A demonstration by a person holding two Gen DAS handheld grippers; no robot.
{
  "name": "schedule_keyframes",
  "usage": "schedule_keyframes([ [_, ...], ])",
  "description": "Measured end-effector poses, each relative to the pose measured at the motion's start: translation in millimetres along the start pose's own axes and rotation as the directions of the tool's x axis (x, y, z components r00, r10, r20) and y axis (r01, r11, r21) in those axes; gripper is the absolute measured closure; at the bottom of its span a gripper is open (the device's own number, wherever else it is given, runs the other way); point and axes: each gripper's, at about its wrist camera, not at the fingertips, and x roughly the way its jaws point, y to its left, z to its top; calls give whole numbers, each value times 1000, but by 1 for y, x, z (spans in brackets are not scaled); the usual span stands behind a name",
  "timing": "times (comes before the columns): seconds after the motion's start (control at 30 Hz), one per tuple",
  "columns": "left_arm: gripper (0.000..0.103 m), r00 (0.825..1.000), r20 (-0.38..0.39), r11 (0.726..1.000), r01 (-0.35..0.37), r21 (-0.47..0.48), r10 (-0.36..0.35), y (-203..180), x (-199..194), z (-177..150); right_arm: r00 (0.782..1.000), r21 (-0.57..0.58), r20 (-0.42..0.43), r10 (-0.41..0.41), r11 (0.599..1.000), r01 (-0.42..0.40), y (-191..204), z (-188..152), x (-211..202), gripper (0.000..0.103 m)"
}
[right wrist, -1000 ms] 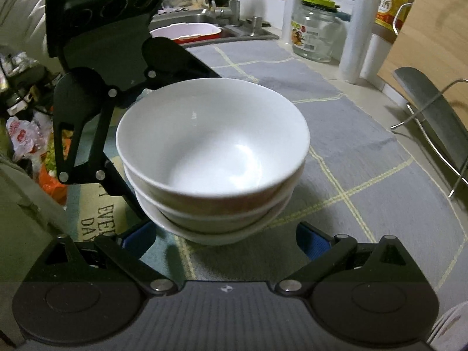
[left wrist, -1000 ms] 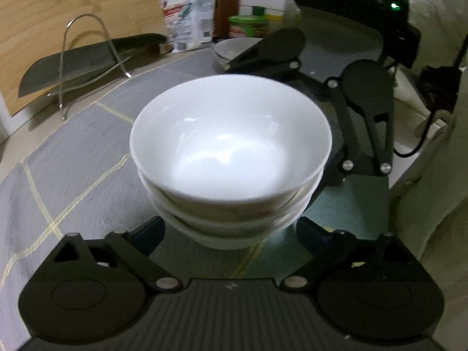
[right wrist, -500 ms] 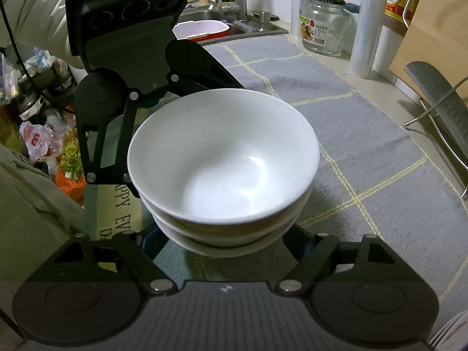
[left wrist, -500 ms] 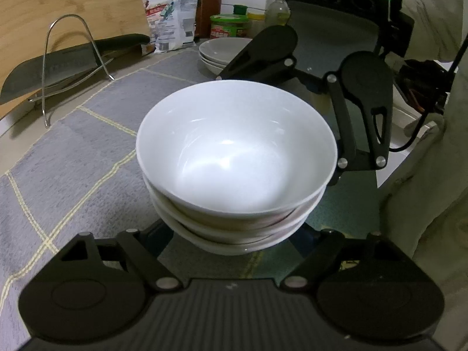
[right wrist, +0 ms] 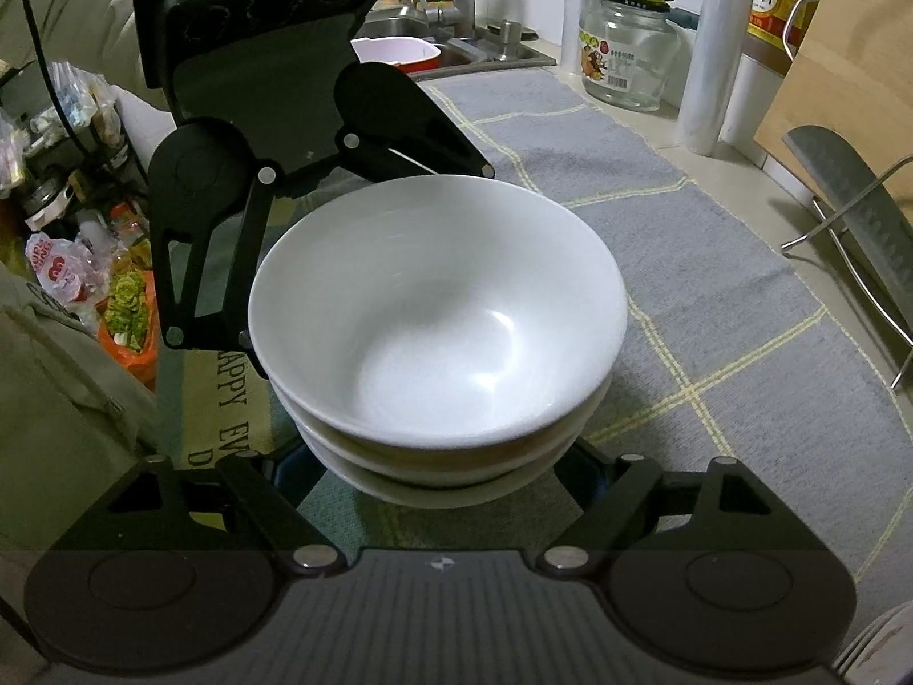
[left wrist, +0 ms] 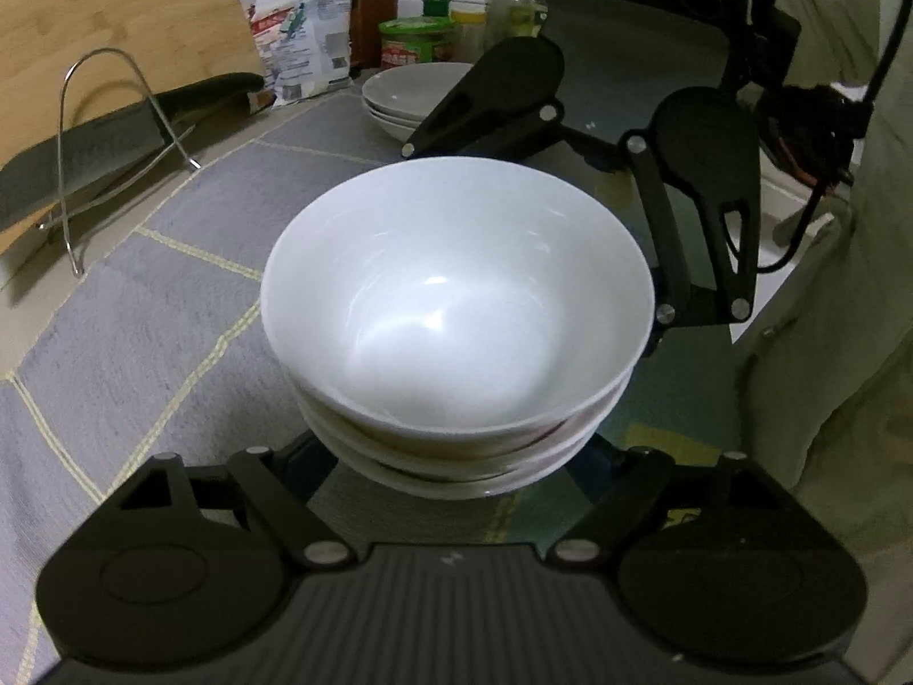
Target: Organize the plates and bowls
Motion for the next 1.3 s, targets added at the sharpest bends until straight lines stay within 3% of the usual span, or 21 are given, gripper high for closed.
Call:
schedule_keyframes([
  [0.73,18,1000,-10,1000,-6,23,6,-5,-6,4,1000,42,-11,-29,999,30,8,4,-7,15],
  [1.3,18,995,-25,995,-99,7,99,-46,10,63,1000,-32,17,-9,999,10,-16,-18,-60,16],
])
